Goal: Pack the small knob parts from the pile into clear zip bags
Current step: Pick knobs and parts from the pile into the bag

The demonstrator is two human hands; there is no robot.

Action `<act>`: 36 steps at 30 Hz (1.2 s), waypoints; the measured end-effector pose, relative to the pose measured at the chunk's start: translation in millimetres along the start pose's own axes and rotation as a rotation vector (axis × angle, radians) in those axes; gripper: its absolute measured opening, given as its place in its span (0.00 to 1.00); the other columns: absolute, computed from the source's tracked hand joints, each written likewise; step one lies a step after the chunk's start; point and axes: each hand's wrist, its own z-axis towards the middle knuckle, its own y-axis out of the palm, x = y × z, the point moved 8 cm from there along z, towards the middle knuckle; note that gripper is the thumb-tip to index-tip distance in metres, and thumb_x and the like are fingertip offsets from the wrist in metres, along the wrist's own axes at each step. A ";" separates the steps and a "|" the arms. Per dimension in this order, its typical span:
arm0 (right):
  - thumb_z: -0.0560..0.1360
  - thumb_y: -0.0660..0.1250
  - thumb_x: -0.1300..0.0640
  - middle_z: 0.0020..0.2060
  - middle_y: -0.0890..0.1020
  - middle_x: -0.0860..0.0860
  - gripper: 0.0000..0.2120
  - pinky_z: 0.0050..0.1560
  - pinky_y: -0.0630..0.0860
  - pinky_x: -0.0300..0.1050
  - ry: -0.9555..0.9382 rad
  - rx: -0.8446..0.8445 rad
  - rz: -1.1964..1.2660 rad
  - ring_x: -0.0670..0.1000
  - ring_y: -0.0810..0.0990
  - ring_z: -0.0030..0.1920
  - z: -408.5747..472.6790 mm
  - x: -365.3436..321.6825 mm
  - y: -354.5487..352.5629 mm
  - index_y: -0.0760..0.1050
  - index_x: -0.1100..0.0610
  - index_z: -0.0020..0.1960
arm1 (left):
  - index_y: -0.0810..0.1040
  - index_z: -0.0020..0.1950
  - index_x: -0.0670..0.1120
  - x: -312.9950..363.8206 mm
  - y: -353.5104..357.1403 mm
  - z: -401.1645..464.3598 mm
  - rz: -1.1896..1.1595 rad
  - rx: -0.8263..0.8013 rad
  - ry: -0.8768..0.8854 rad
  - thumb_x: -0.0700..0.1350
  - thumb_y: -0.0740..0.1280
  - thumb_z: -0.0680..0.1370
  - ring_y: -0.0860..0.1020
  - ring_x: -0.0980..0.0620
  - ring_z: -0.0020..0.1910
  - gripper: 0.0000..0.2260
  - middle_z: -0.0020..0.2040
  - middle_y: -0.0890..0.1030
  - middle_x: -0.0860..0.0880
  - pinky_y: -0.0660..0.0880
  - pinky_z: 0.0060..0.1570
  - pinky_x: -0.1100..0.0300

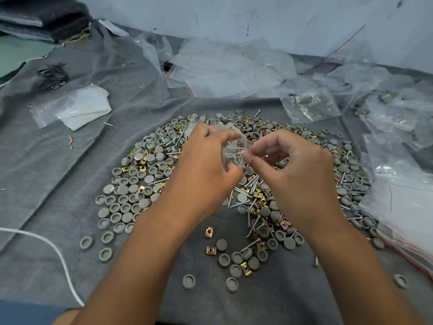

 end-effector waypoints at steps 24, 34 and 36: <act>0.79 0.68 0.44 0.47 0.75 0.38 0.03 0.53 0.77 0.48 0.034 -0.878 -0.413 0.40 0.76 0.50 -62.9 7.7 44.9 0.76 0.42 0.50 | 0.75 0.70 0.54 -5.6 -7.6 0.3 0.020 0.042 -0.040 0.43 0.71 0.74 0.69 0.70 0.46 0.24 0.48 0.65 0.62 0.59 0.49 0.84; 0.79 0.66 0.46 0.53 0.75 0.44 0.05 0.51 0.76 0.49 -0.351 -0.811 -0.470 0.50 0.72 0.58 -86.0 -25.1 95.5 0.73 0.44 0.53 | 0.76 0.69 0.53 -6.4 -9.7 1.2 0.016 0.045 -0.040 0.42 0.70 0.74 0.71 0.65 0.46 0.23 0.48 0.65 0.60 0.61 0.50 0.82; 0.78 0.67 0.50 0.50 0.77 0.45 0.05 0.48 0.78 0.51 -0.378 -0.801 -0.520 0.51 0.75 0.56 -87.7 -24.4 96.0 0.73 0.46 0.53 | 0.76 0.69 0.53 -6.5 -9.7 1.5 0.015 0.046 -0.042 0.42 0.70 0.74 0.70 0.66 0.46 0.23 0.48 0.65 0.60 0.61 0.50 0.83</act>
